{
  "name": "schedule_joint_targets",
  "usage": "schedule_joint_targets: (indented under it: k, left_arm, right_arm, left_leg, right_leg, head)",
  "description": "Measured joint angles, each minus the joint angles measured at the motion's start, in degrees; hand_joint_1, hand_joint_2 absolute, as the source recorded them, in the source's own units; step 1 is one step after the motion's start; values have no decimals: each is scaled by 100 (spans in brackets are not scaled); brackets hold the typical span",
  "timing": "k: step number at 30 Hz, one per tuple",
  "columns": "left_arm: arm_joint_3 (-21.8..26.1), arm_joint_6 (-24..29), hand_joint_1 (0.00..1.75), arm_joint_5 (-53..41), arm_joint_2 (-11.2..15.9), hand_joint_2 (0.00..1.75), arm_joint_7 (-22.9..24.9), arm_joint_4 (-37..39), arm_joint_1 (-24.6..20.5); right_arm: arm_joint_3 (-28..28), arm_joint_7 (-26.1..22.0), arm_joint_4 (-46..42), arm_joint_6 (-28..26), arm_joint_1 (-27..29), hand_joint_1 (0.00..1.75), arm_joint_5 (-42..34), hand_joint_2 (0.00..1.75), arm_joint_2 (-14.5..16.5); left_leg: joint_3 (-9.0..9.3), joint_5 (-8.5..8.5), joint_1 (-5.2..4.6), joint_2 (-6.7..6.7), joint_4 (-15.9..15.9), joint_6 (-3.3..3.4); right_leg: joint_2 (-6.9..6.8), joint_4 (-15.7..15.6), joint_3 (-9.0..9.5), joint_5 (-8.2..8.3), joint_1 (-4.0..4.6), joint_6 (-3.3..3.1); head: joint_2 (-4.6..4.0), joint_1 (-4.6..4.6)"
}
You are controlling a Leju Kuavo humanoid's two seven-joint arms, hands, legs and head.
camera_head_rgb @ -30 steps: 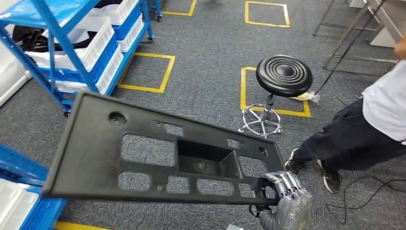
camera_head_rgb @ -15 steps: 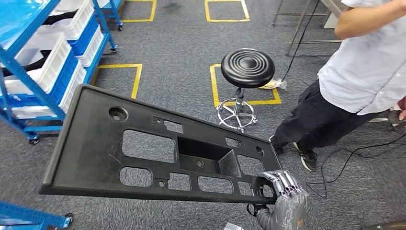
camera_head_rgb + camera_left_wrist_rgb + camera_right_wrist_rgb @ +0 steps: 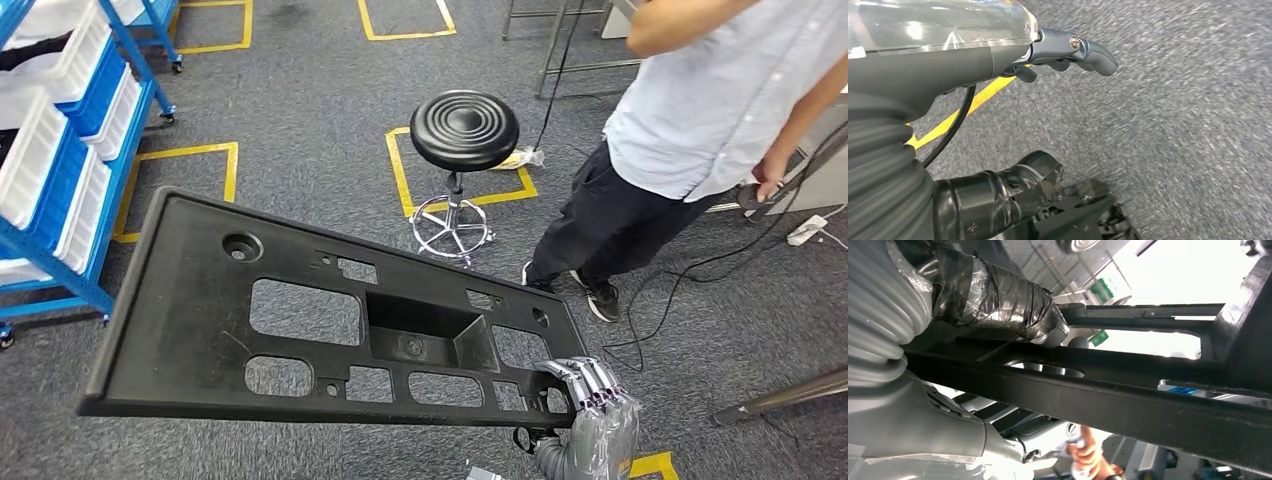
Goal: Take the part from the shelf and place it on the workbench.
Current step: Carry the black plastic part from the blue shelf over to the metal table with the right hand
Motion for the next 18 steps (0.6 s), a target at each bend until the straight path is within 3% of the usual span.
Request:
schedule_joint_targets:
  k: [1, 3, 4, 5, 7, 9, 10, 11, 12, 14, 16, 18]
  left_arm:
    - [1, 0, 0, 0, -1, 175, -1, 0, -4]
    - [1, 0, 0, -1, -5, 175, -1, 0, -23]
    - [1, 0, 0, -2, -6, 175, -1, 0, -33]
    - [1, 0, 0, -3, -7, 175, -1, 0, -37]
    - [1, 0, 0, -4, -6, 175, 1, 0, -33]
    - [2, 0, 0, -2, -6, 175, 2, 0, -12]
    - [3, 0, 0, -1, -5, 175, 2, 0, 0]
    - [4, 0, 0, -1, -4, 175, 2, 0, 9]
    - [4, 0, 0, -1, -2, 175, 3, 0, 13]
    - [5, -2, 0, -2, 4, 175, 8, 0, 17]
    - [6, -74, 0, -16, 8, 175, 63, 0, 12]
    - [5, -283, 0, -52, 16, 175, 211, 0, -1]
  right_arm:
    - [0, 3, 1, 0, -3, 175, -1, 175, 0]
    - [-1, 18, 1, 0, 1, 175, -3, 175, 0]
    - [0, 30, 1, 0, 5, 175, -4, 175, 0]
    - [2, 40, 2, 0, 3, 175, -4, 175, 0]
    - [14, 52, 11, 0, -6, 175, -4, 175, 0]
    - [27, 57, 31, 0, -11, 175, -6, 175, 0]
    - [29, 61, 43, 0, -8, 175, -8, 175, 0]
    - [30, 64, 53, 0, -6, 175, -11, 175, 0]
    - [31, 66, 59, 0, -3, 175, -13, 175, 0]
    - [32, 67, 63, 0, -3, 175, -16, 175, 0]
    - [40, 73, 66, 0, -8, 175, -27, 175, -1]
    - [69, 108, 74, 0, -15, 175, -49, 175, -9]
  left_leg:
    - [14, -11, -12, 50, -5, -27]
    - [46, -29, -28, 154, -30, -81]
    - [56, -65, -26, 118, -8, -109]
    - [19, -155, -22, 12, 108, -132]
    - [-236, -475, -9, -285, 683, -161]
    - [-589, -731, -8, -401, 1370, -171]
    - [-681, -712, -8, -413, 1509, -173]
    - [-685, -586, -8, -423, 1451, -170]
    - [-598, -379, -6, -449, 1198, -163]
    - [-326, -10, 15, -699, 474, -141]
    - [-186, 90, 32, -928, 110, -109]
    - [-168, 91, 23, -874, 81, -58]
  right_leg:
    - [-49, -87, 32, -14, 31, -29]
    - [52, -118, 25, -6, 32, -84]
    - [115, -152, 39, 10, 11, -113]
    - [176, -186, 56, 28, -12, -151]
    - [299, -223, 81, 48, -42, -206]
    - [441, -216, 82, 47, -39, -224]
    - [521, -210, 86, 45, -37, -225]
    - [604, -201, 91, 42, -38, -223]
    - [688, -187, 96, 36, -41, -215]
    - [830, -132, 76, 11, -41, -179]
    - [952, -82, 17, 2, -41, -116]
    - [1072, -81, -27, 25, -56, -49]
  head:
    - [0, -1]
    - [0, -4]
    - [0, -3]
    - [0, -5]
    - [0, -8]
    - [0, -11]
    - [0, -12]
    - [0, -12]
    - [0, -12]
    - [0, -10]
    - [0, -9]
    - [0, -9]
